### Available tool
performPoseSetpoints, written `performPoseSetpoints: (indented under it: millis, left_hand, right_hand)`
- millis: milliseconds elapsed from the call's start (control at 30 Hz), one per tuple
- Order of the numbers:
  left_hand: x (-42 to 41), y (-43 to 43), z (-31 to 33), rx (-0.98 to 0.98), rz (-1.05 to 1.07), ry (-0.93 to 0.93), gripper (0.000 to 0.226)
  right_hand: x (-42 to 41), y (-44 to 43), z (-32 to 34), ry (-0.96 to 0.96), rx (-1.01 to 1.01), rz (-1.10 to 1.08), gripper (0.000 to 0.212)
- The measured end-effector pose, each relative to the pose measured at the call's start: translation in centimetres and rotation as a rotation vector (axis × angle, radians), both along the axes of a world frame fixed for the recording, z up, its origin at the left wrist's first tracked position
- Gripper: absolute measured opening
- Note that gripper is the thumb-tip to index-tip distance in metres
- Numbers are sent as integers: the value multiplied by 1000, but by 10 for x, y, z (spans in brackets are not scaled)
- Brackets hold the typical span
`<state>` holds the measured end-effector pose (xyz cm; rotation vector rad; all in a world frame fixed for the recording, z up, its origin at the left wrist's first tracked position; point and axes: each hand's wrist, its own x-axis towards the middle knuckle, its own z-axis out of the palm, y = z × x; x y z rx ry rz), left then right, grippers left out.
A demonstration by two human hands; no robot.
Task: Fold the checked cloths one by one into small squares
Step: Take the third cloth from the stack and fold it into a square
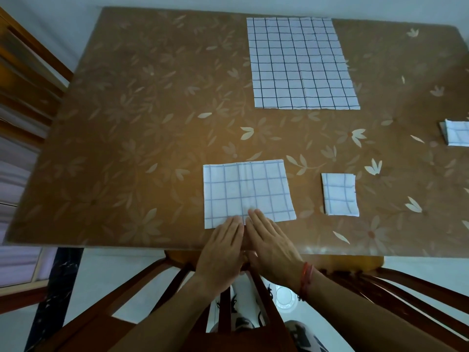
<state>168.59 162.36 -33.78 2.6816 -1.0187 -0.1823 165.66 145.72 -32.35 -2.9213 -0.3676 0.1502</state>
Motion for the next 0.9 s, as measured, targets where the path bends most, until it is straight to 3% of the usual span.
performPoseSetpoints:
  millis: [433,900]
  left_hand:
    - [0,2,-9,160,48,130,63]
    - [-7,34,-9,226,216,126,67]
  right_hand:
    - [-4,6,-12,162,-97,5,67]
    - [-21,-36,-5,233,-198,-127,80]
